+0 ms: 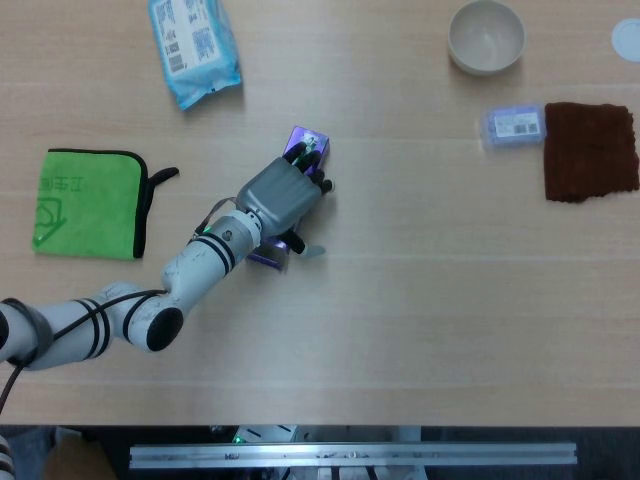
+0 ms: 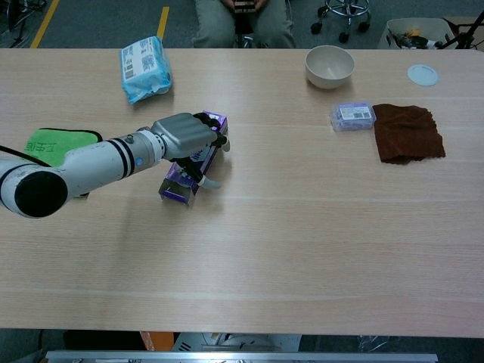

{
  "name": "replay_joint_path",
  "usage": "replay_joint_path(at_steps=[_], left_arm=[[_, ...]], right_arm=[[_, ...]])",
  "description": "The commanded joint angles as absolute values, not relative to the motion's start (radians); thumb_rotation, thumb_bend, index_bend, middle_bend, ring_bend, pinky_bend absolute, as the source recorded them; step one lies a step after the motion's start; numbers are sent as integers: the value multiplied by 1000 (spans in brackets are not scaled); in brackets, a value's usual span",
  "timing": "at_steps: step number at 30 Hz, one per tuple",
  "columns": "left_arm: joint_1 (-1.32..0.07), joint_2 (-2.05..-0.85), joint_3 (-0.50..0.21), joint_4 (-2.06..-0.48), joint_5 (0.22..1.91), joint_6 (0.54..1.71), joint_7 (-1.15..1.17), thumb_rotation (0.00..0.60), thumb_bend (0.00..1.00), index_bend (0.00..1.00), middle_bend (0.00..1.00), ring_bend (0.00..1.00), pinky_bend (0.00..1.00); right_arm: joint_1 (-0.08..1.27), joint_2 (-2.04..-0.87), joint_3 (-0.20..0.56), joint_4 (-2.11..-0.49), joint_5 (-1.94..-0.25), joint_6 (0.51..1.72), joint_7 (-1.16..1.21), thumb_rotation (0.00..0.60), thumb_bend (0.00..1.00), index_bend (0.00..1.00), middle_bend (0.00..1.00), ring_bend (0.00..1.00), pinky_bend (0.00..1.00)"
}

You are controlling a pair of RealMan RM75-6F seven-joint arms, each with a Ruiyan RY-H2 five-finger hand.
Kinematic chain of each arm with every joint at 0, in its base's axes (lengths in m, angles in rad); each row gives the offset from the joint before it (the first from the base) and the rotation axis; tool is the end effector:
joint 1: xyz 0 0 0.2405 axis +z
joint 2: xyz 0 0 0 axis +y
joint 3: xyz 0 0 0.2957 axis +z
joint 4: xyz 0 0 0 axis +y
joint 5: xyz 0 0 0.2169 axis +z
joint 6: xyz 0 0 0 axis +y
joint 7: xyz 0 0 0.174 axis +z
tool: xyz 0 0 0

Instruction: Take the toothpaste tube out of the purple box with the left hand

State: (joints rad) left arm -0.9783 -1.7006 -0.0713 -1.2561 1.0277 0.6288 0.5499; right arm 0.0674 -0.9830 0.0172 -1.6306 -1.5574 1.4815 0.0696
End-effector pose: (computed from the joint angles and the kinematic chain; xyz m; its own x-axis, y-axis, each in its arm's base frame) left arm -0.1384 0.4033 -0.1326 0.7825 0.3171 0.5358 0.5883 -0.6584 -0.4694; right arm -0.3507 -0.2013 0.2074 0.4440 -0.0412 0.8951 -0.8958 -0.0431 0.4424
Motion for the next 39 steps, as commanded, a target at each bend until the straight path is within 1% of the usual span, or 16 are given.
replay_joint_path(at_steps=[1, 3, 6, 12, 17, 18, 19, 20, 21, 22, 23, 27, 29, 31, 34, 39], left_arm=[[-987, -1704, -58, -1242, 985, 645, 592, 173, 138, 190, 233, 0, 0], [-990, -1696, -51, -1243, 953, 656, 619, 147, 138, 189, 239, 0, 0], [-988, -1676, -49, -1262, 914, 689, 647, 137, 137, 190, 242, 0, 0], [-980, -1613, -25, -1304, 856, 734, 700, 137, 137, 189, 247, 0, 0], [-969, -1545, -14, -1355, 861, 762, 698, 145, 137, 190, 248, 0, 0], [-965, -1525, -12, -1373, 878, 766, 685, 170, 137, 189, 247, 0, 0], [-961, -1509, -10, -1386, 899, 766, 670, 255, 137, 188, 245, 0, 0], [-956, -1496, -7, -1394, 928, 768, 653, 387, 137, 183, 241, 0, 0], [-948, -1481, 0, -1401, 971, 772, 628, 490, 137, 175, 235, 0, 0], [-944, -1472, 6, -1405, 1009, 771, 607, 565, 137, 165, 227, 0, 0], [-940, -1465, 12, -1403, 1048, 775, 588, 600, 137, 151, 216, 0, 0], [-929, -1455, 26, -1387, 1160, 781, 511, 600, 137, 121, 186, 0, 0], [-926, -1465, 34, -1360, 1245, 785, 442, 600, 137, 111, 176, 0, 0], [-928, -1478, 39, -1332, 1287, 780, 402, 600, 137, 109, 170, 0, 0], [-934, -1508, 41, -1280, 1323, 764, 368, 600, 136, 109, 165, 0, 0], [-945, -1556, 40, -1203, 1336, 723, 359, 600, 137, 109, 164, 0, 0]], right_arm=[[64, -981, 17, -1628, -1555, 1484, 74, 600, 199, 391, 395, 399, 446], [61, -982, 18, -1626, -1554, 1489, 78, 600, 199, 391, 395, 399, 446], [61, -983, 18, -1624, -1557, 1489, 80, 600, 199, 391, 395, 399, 446], [66, -987, 20, -1627, -1564, 1485, 75, 600, 200, 391, 395, 399, 446], [63, -985, 20, -1634, -1571, 1493, 73, 600, 199, 391, 395, 399, 446], [62, -985, 20, -1635, -1571, 1495, 73, 600, 199, 391, 395, 399, 446], [61, -984, 20, -1635, -1571, 1497, 73, 600, 199, 391, 395, 399, 446], [60, -984, 20, -1636, -1571, 1498, 73, 600, 199, 391, 395, 399, 446], [60, -984, 20, -1636, -1572, 1499, 73, 600, 199, 391, 395, 399, 446], [59, -984, 20, -1637, -1573, 1500, 73, 600, 199, 391, 395, 399, 446], [59, -985, 20, -1638, -1574, 1501, 73, 600, 199, 391, 395, 399, 446], [60, -985, 20, -1639, -1576, 1500, 71, 600, 199, 391, 395, 399, 446], [60, -983, 21, -1642, -1577, 1500, 69, 600, 199, 391, 395, 399, 446], [60, -982, 22, -1643, -1574, 1500, 68, 600, 199, 391, 395, 399, 446], [58, -981, 22, -1643, -1569, 1498, 68, 600, 199, 391, 395, 399, 446], [53, -979, 22, -1640, -1562, 1499, 72, 600, 199, 391, 395, 399, 446]])
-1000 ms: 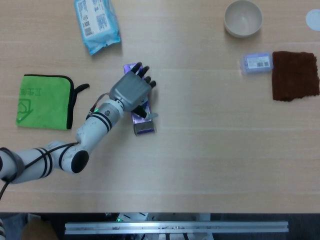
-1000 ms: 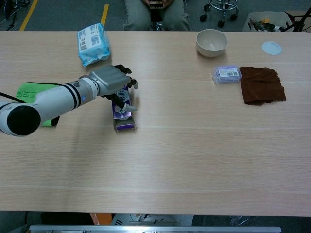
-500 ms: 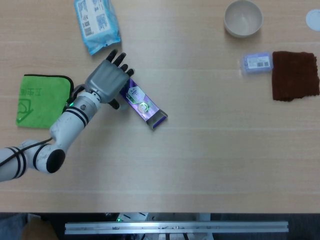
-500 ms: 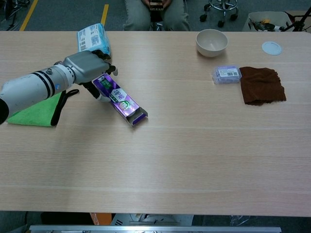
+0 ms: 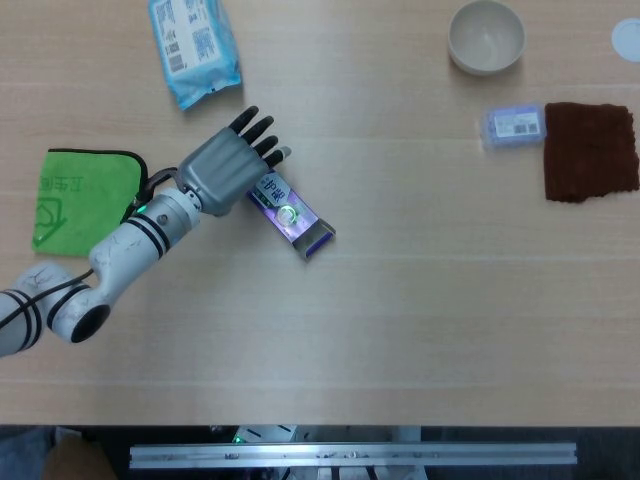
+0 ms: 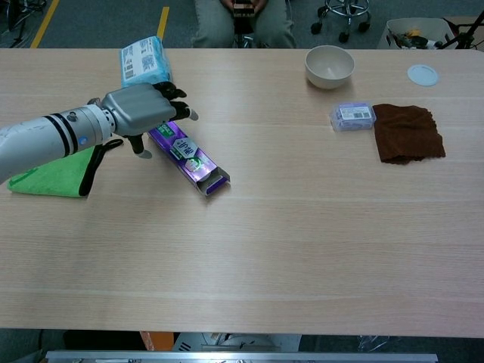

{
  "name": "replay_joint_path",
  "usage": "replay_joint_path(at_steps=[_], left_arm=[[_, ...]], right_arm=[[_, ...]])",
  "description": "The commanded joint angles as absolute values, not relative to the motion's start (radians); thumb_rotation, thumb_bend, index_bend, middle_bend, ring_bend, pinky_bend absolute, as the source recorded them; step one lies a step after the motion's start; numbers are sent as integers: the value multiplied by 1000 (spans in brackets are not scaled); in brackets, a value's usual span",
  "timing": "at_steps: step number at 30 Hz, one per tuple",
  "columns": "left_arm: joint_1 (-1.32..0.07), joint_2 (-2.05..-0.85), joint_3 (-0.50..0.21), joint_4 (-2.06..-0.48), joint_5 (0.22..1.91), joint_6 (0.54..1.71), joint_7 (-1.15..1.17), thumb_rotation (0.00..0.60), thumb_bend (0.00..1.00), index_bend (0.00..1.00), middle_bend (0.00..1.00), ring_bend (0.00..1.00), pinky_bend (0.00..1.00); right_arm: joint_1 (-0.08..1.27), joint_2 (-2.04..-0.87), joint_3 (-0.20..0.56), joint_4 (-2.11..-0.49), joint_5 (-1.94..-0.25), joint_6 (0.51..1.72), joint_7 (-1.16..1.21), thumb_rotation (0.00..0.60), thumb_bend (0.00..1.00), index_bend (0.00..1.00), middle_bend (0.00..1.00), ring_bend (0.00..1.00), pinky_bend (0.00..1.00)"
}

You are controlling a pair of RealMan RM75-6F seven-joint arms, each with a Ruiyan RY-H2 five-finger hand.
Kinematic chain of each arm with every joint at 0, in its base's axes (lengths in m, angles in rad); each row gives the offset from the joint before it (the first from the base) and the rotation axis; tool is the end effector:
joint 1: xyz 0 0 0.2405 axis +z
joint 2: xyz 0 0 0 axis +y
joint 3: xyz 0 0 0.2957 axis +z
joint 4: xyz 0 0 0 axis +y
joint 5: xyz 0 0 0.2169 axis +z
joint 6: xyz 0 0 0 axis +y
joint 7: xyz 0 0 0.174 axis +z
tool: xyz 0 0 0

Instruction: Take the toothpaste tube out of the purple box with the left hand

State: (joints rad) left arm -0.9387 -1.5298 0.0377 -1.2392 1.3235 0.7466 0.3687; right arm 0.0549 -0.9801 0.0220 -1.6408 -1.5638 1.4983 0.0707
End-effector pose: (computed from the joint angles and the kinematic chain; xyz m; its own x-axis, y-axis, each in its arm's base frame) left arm -0.1820 0.4221 -0.0619 0.8584 0.1343 0.4951 0.4414 -0.6852 -0.5793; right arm -0.3483 -0.1979 0.2099 0.4361 -0.0261 0.8995 -0.8996 -0.0404 0.4349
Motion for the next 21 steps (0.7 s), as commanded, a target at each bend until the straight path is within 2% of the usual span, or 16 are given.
replay_joint_path(at_steps=[1, 9, 21], left_arm=[[-946, -1562, 41, -1192, 1337, 717, 359, 600, 137, 109, 165, 0, 0], [-939, -1598, 44, -1129, 1354, 700, 348, 600, 136, 121, 178, 15, 0], [-927, -1660, 51, -1036, 1416, 701, 248, 600, 136, 292, 346, 191, 0]], right_arm=[[52, -979, 22, -1639, -1560, 1499, 73, 600, 199, 391, 395, 399, 446], [48, -978, 22, -1634, -1556, 1500, 76, 600, 199, 391, 395, 399, 446], [36, -973, 22, -1636, -1549, 1509, 74, 600, 199, 391, 395, 399, 446]])
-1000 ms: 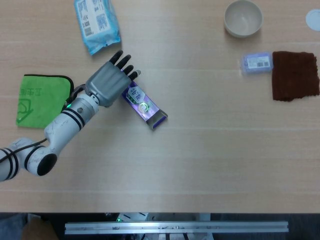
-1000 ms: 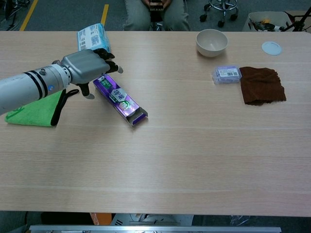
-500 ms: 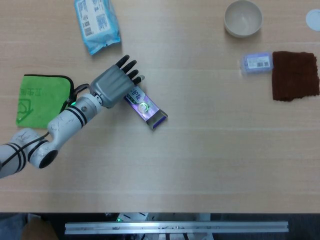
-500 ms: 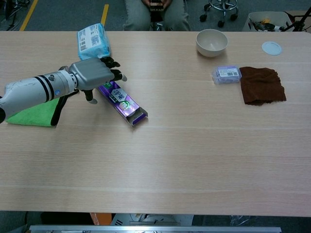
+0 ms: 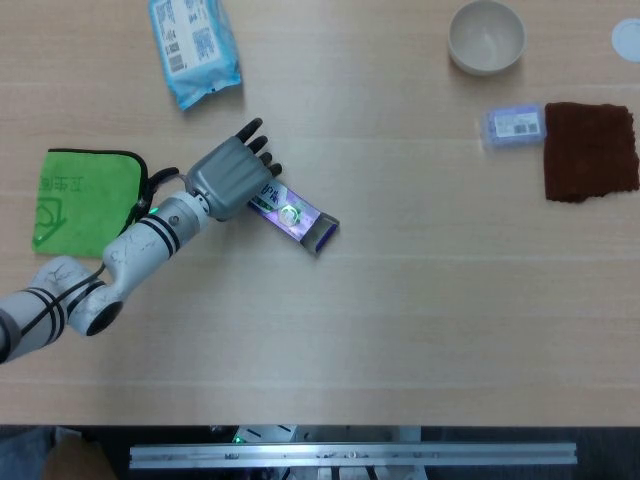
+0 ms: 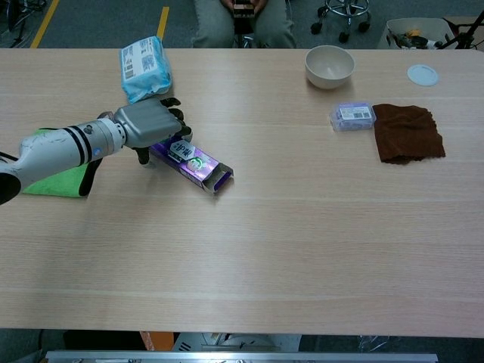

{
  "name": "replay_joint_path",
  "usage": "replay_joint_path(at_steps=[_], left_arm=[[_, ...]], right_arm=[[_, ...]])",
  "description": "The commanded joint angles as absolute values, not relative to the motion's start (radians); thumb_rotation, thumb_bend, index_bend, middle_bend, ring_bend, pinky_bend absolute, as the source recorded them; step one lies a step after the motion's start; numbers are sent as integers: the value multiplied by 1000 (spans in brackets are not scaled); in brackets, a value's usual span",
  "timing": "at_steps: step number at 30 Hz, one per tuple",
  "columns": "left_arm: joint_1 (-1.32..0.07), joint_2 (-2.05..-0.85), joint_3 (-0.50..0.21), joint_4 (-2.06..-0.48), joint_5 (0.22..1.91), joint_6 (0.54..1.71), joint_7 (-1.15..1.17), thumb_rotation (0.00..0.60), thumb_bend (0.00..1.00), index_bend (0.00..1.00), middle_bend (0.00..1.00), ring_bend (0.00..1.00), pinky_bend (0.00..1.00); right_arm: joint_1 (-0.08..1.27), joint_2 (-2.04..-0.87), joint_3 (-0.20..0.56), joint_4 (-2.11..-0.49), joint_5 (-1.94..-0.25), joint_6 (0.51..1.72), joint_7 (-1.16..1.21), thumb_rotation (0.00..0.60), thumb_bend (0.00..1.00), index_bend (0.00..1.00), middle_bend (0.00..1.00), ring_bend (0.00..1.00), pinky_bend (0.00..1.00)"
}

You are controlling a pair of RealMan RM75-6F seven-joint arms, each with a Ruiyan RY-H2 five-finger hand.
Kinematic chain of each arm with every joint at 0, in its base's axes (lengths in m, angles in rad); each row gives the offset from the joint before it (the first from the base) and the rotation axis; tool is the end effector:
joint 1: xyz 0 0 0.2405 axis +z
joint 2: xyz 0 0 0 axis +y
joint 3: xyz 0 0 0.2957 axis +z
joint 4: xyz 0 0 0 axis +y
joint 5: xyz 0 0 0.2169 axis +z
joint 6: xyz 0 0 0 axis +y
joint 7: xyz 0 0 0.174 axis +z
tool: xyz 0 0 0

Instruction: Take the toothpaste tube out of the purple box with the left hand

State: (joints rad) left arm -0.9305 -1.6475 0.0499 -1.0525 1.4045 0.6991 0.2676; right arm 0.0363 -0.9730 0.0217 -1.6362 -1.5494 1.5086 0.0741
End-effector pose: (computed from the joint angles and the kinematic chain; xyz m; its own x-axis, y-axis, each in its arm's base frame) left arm -0.1987 0.4266 -0.0959 0.8720 0.1590 0.4629 0.4308 -0.6981 -0.5719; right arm -0.3543 -0.1915 0.2158 0.4420 -0.0229 0.8967 -0.8970 -0.0096 0.4419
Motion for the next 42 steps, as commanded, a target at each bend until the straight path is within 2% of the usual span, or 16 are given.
replay_joint_path(at_steps=[1, 4, 9, 14, 22, 29, 35, 42], left_arm=[[-926, -1663, 50, -1032, 1419, 701, 241, 600, 137, 301, 353, 196, 0], [-923, -1670, 50, -1023, 1436, 713, 220, 600, 136, 347, 388, 232, 14], [-916, -1663, 47, -1027, 1459, 738, 199, 600, 136, 434, 469, 304, 147], [-908, -1630, 39, -1058, 1457, 758, 249, 600, 136, 466, 511, 334, 224], [-856, -1524, -3, -1199, 1355, 833, 523, 600, 136, 466, 525, 336, 232], [-800, -1415, -21, -1405, 1271, 962, 799, 600, 136, 463, 525, 336, 232], [-769, -1395, -2, -1523, 1263, 1063, 1029, 600, 136, 457, 525, 336, 232], [-755, -1408, -8, -1612, 1226, 1120, 1175, 600, 136, 456, 525, 336, 232]], right_arm=[[35, -973, 22, -1636, -1549, 1509, 74, 600, 199, 391, 395, 399, 446], [35, -973, 22, -1635, -1550, 1510, 75, 600, 199, 391, 395, 399, 446], [36, -976, 23, -1631, -1550, 1506, 77, 600, 199, 391, 395, 399, 446], [39, -981, 24, -1626, -1552, 1503, 80, 600, 199, 391, 395, 399, 446], [43, -986, 24, -1622, -1557, 1497, 81, 600, 199, 391, 395, 399, 446], [48, -988, 23, -1625, -1562, 1491, 78, 600, 198, 391, 395, 399, 446], [51, -989, 23, -1632, -1569, 1491, 74, 600, 199, 391, 395, 399, 446], [46, -987, 21, -1633, -1570, 1498, 76, 600, 199, 391, 395, 399, 446]])
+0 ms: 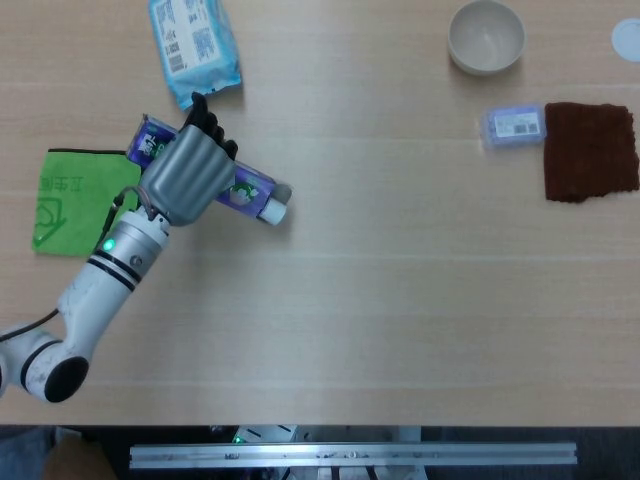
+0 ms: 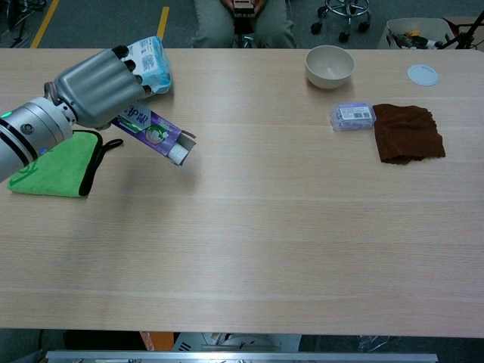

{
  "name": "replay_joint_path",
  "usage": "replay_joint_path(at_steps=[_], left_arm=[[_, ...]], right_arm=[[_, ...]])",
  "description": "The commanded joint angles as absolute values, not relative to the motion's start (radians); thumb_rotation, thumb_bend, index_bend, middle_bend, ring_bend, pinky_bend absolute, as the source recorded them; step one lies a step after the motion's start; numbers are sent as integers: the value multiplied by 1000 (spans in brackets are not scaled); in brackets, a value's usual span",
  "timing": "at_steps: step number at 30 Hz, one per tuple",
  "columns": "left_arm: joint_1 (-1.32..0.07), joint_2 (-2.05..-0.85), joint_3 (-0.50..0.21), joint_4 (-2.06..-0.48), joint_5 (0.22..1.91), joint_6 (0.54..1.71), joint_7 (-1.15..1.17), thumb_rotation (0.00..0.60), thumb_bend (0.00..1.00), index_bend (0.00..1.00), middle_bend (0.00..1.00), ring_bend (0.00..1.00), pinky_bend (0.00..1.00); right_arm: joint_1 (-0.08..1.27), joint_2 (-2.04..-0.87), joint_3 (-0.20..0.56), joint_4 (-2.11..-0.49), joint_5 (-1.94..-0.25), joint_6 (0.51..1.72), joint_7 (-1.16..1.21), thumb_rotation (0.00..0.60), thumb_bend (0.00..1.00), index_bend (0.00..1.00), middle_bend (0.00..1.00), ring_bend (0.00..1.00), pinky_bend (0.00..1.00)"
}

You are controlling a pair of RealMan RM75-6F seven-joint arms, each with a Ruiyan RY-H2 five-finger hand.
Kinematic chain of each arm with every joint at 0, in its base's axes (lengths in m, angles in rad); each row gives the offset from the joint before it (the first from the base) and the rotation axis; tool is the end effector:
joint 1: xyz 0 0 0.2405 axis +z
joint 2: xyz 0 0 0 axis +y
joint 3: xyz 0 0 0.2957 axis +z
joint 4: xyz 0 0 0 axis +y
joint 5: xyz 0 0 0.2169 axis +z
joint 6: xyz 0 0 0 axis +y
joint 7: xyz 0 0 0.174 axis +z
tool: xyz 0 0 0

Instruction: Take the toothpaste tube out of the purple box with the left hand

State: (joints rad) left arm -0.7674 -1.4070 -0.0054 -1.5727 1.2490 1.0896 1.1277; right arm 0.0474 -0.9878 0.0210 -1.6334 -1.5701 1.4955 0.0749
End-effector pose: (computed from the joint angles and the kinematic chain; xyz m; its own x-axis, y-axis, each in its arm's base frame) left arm -0.1763 0.3756 0.0038 0.9362 -0.2474 0.2496 0.1115 -0.4643 -0.8786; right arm -0.3504 -0.1951 0.2069 0.4323 -0.0338 0.9011 -0.9015 -0.0393 0.4310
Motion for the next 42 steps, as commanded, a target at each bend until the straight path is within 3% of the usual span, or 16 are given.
replay_joint_path(at_steps=[1, 16, 28, 34, 42], left_arm=[[-754, -1409, -8, -1621, 1221, 1124, 1187, 600, 136, 456, 525, 336, 232], [-743, -1426, -7, -1698, 1212, 1197, 1352, 600, 137, 476, 525, 336, 233], [-746, -1408, -16, -1727, 1236, 1199, 1317, 600, 136, 474, 524, 336, 231], [-750, -1396, -29, -1721, 1221, 1179, 1270, 600, 137, 474, 524, 336, 231], [-776, -1349, -8, -1678, 1253, 1052, 1082, 600, 136, 474, 527, 336, 231]], right_arm=[[45, -986, 21, -1632, -1569, 1499, 78, 600, 199, 391, 395, 399, 446], [47, -990, 19, -1623, -1575, 1497, 89, 600, 199, 390, 395, 399, 446], [44, -987, 21, -1620, -1568, 1501, 93, 600, 199, 389, 395, 399, 446], [44, -987, 19, -1621, -1570, 1497, 91, 600, 199, 388, 395, 399, 446], [45, -989, 19, -1624, -1569, 1495, 86, 600, 199, 388, 395, 399, 446]])
